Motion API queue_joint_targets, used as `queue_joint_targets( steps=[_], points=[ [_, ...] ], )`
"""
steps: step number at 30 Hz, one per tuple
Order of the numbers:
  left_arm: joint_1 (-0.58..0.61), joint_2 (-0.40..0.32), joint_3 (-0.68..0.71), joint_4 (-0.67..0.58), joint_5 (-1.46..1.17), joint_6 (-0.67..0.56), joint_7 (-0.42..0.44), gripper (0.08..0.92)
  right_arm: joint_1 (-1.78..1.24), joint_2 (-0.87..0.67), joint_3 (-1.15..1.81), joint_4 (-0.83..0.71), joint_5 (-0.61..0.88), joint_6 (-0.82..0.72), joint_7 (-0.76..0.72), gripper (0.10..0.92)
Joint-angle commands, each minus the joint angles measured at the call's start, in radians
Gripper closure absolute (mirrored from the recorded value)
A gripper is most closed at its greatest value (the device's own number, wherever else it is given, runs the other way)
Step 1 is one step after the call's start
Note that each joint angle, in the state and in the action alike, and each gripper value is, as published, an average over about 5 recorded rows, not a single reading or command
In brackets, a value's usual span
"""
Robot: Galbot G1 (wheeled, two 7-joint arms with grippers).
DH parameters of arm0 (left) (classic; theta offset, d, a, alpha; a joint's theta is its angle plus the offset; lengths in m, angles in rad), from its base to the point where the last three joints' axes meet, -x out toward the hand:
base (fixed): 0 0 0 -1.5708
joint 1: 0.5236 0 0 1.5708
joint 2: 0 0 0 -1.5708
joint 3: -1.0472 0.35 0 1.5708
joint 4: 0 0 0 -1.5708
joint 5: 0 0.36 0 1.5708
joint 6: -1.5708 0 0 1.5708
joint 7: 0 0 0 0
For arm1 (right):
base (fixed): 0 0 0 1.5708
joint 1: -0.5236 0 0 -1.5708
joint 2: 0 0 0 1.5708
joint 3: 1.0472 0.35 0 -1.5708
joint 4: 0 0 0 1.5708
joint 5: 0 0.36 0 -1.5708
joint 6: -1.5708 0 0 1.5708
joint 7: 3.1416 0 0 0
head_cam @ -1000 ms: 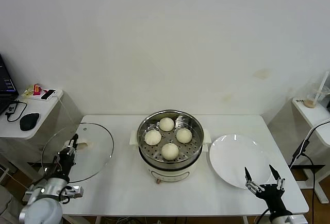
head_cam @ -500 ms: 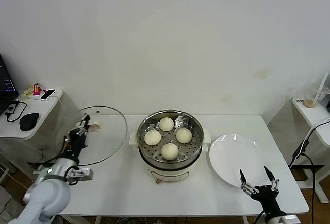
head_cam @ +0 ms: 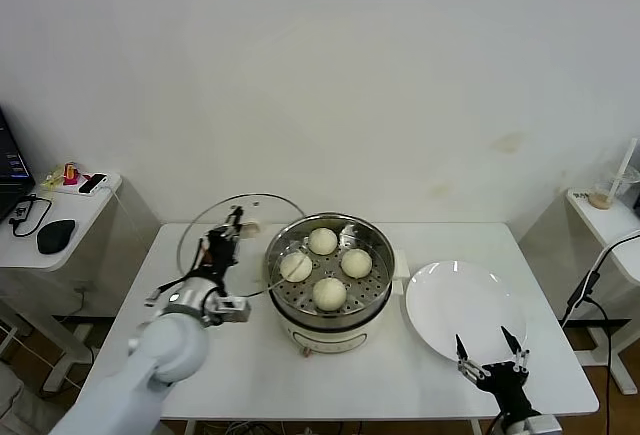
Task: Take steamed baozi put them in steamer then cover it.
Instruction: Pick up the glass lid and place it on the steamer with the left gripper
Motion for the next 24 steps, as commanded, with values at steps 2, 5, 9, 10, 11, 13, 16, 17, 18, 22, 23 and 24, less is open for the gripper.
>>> queue_joint_targets(
  steps=[2, 5, 9, 10, 11, 13, 16, 17, 18, 22, 23, 24],
  points=[
    [-0.161, -0.195, 0.225, 0.045, 0.27, 0.06, 0.142, 0.867, 0.01, 0.014, -0.018, -0.025, -0.062, 0.002, -0.002, 0.203],
    [-0.148, -0.253, 0.228, 0.051, 0.351, 0.056, 0.172, 0.867, 0.009, 0.012, -0.021, -0.032, -0.068, 0.005, -0.003, 0.203],
    [-0.143, -0.312, 0.231, 0.073, 0.406, 0.055, 0.199, 0.867, 0.011, 0.011, -0.027, -0.033, -0.071, 0.005, -0.004, 0.203],
    [-0.142, -0.321, 0.231, 0.081, 0.412, 0.055, 0.203, 0.867, 0.012, 0.011, -0.029, -0.033, -0.072, 0.005, -0.005, 0.203],
    [-0.142, -0.329, 0.23, 0.089, 0.416, 0.056, 0.206, 0.867, 0.012, 0.012, -0.031, -0.033, -0.073, 0.005, -0.005, 0.203],
    [-0.141, -0.342, 0.228, 0.105, 0.421, 0.056, 0.21, 0.867, 0.012, 0.012, -0.034, -0.034, -0.076, 0.005, -0.006, 0.203],
    [-0.14, -0.359, 0.221, 0.124, 0.421, 0.057, 0.212, 0.867, 0.01, 0.01, -0.035, -0.036, -0.078, 0.006, -0.007, 0.203],
    [-0.14, -0.364, 0.218, 0.13, 0.421, 0.057, 0.213, 0.867, 0.01, 0.01, -0.035, -0.037, -0.078, 0.007, -0.008, 0.203],
    [-0.138, -0.369, 0.215, 0.135, 0.421, 0.057, 0.212, 0.867, 0.01, 0.009, -0.035, -0.038, -0.078, 0.007, -0.008, 0.203],
    [-0.127, -0.387, 0.208, 0.145, 0.421, 0.057, 0.207, 0.867, 0.012, 0.009, -0.037, -0.039, -0.079, 0.007, -0.008, 0.203],
    [-0.124, -0.391, 0.206, 0.149, 0.422, 0.056, 0.204, 0.867, 0.012, 0.008, -0.038, -0.039, -0.079, 0.007, -0.008, 0.203],
    [-0.121, -0.396, 0.204, 0.153, 0.422, 0.056, 0.201, 0.867, 0.012, 0.007, -0.039, -0.041, -0.079, 0.007, -0.007, 0.203]
  ],
)
